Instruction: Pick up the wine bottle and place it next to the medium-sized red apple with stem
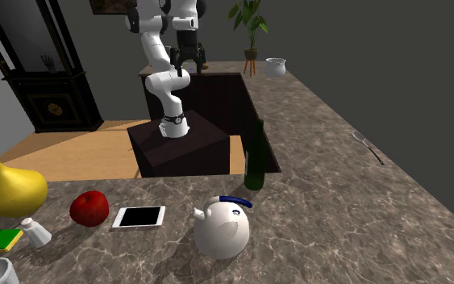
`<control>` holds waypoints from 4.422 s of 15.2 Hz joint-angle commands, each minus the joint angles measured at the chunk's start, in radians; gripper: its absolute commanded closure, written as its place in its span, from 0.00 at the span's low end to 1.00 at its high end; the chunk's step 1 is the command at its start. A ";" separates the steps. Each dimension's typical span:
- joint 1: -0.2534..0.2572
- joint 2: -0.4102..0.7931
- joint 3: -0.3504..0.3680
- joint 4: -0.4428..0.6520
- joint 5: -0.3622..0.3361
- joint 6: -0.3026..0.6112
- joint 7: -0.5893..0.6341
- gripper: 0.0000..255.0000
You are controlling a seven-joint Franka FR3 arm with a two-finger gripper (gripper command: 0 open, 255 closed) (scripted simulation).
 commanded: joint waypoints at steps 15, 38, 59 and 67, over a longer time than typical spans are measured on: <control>0.060 0.517 0.010 0.266 0.109 0.223 0.019 0.00; 0.089 0.986 0.036 0.606 0.199 0.333 0.009 0.00; 0.089 0.971 0.035 0.680 0.196 0.244 0.015 1.00; 0.088 0.967 0.035 0.781 0.194 0.138 0.022 1.00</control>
